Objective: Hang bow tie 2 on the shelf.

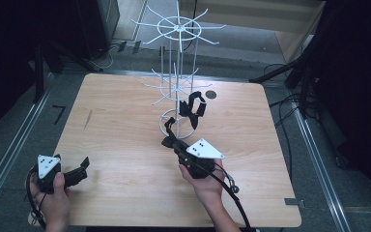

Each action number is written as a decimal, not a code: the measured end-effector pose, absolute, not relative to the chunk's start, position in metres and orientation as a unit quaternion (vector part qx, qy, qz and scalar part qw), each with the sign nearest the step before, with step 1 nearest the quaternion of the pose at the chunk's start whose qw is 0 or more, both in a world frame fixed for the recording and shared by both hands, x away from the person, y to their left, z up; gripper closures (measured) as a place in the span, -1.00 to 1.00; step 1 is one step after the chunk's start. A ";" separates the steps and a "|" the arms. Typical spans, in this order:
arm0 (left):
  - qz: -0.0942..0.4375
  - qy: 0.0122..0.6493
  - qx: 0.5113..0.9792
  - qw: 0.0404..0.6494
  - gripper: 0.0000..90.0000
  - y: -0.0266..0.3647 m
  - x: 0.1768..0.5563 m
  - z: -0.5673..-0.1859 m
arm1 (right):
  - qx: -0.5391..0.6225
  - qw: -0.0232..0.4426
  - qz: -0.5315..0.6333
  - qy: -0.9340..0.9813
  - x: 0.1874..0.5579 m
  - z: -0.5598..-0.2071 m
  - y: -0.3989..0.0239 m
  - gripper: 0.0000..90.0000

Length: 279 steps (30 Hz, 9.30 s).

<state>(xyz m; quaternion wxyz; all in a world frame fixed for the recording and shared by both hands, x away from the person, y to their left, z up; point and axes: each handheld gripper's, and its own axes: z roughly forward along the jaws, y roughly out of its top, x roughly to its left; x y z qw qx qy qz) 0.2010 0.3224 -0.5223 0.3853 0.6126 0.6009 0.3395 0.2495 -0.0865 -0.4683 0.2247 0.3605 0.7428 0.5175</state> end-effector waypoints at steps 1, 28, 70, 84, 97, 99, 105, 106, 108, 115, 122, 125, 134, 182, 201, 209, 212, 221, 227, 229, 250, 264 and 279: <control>0.340 0.600 0.613 0.385 -0.92 0.322 0.201 -0.522 | 0.363 0.226 0.518 0.741 0.248 -0.468 -0.089 0.69; 0.338 0.601 0.613 0.387 -0.92 0.322 0.201 -0.522 | 0.366 0.259 0.545 0.709 0.211 -0.444 -0.130 0.69; 0.336 0.602 0.610 0.390 -0.92 0.322 0.201 -0.522 | 0.331 0.297 0.597 0.668 0.201 -0.401 -0.127 0.69; 0.336 0.603 0.611 0.389 -0.92 0.323 0.201 -0.522 | 0.313 0.289 0.608 0.670 0.201 -0.400 -0.113 0.69; 0.337 0.602 0.610 0.390 -0.92 0.323 0.201 -0.522 | 0.323 0.272 0.586 0.691 0.213 -0.418 -0.105 0.69; 0.337 0.602 0.610 0.390 -0.92 0.323 0.201 -0.523 | 0.329 0.266 0.581 0.695 0.217 -0.425 -0.104 0.69; 0.336 0.603 0.610 0.390 -0.92 0.323 0.201 -0.523 | 0.330 0.271 0.587 0.687 0.218 -0.425 -0.104 0.69; 0.336 0.602 0.611 0.389 -0.92 0.323 0.201 -0.522 | 0.330 0.272 0.589 0.686 0.217 -0.425 -0.105 0.69; 0.336 0.602 0.611 0.389 -0.92 0.323 0.201 -0.522 | 0.328 0.279 0.594 0.679 0.215 -0.421 -0.106 0.69; 0.336 0.602 0.612 0.388 -0.92 0.323 0.201 -0.522 | 0.319 0.294 0.604 0.668 0.205 -0.410 -0.111 0.69; 0.336 0.603 0.611 0.388 -0.92 0.322 0.201 -0.522 | 0.309 0.295 0.611 0.666 0.202 -0.406 -0.111 0.69; 0.336 0.603 0.611 0.388 -0.92 0.323 0.201 -0.522 | 0.310 0.292 0.605 0.673 0.205 -0.409 -0.109 0.69; 0.336 0.603 0.610 0.388 -0.92 0.323 0.201 -0.522 | 0.327 0.283 0.593 0.680 0.215 -0.425 -0.109 0.69; 0.333 0.602 0.611 0.391 -0.92 0.323 0.201 -0.523 | 0.407 0.249 0.523 0.706 0.281 -0.479 -0.093 0.67; 0.334 0.602 0.611 0.391 -0.92 0.323 0.201 -0.523 | 0.408 0.231 0.529 0.707 0.280 -0.482 -0.108 0.05; 0.334 0.603 0.611 0.390 -0.92 0.323 0.201 -0.522 | 0.408 0.236 0.518 0.714 0.274 -0.485 -0.121 -0.28; 0.335 0.603 0.611 0.389 -0.92 0.323 0.201 -0.522 | 0.421 0.240 0.500 0.718 0.272 -0.487 -0.127 -0.56; 0.336 0.602 0.612 0.388 -0.92 0.323 0.201 -0.522 | 0.433 0.234 0.502 0.711 0.264 -0.494 -0.149 -0.70; 0.335 0.602 0.612 0.387 -0.92 0.322 0.201 -0.522 | 0.438 0.231 0.500 0.710 0.260 -0.497 -0.161 -0.71; 0.335 0.602 0.613 0.387 -0.92 0.322 0.201 -0.522 | 0.442 0.232 0.498 0.709 0.259 -0.498 -0.166 -0.70; 0.337 0.601 0.613 0.386 -0.92 0.322 0.201 -0.522 | 0.465 0.244 0.481 0.702 0.241 -0.512 -0.219 -0.72; 0.336 0.602 0.613 0.386 -0.92 0.322 0.201 -0.522 | 0.477 0.234 0.486 0.694 0.231 -0.520 -0.256 -0.97; 0.339 0.601 0.613 0.386 -0.92 0.321 0.201 -0.523 | 0.503 0.235 0.480 0.679 0.214 -0.532 -0.309 -1.00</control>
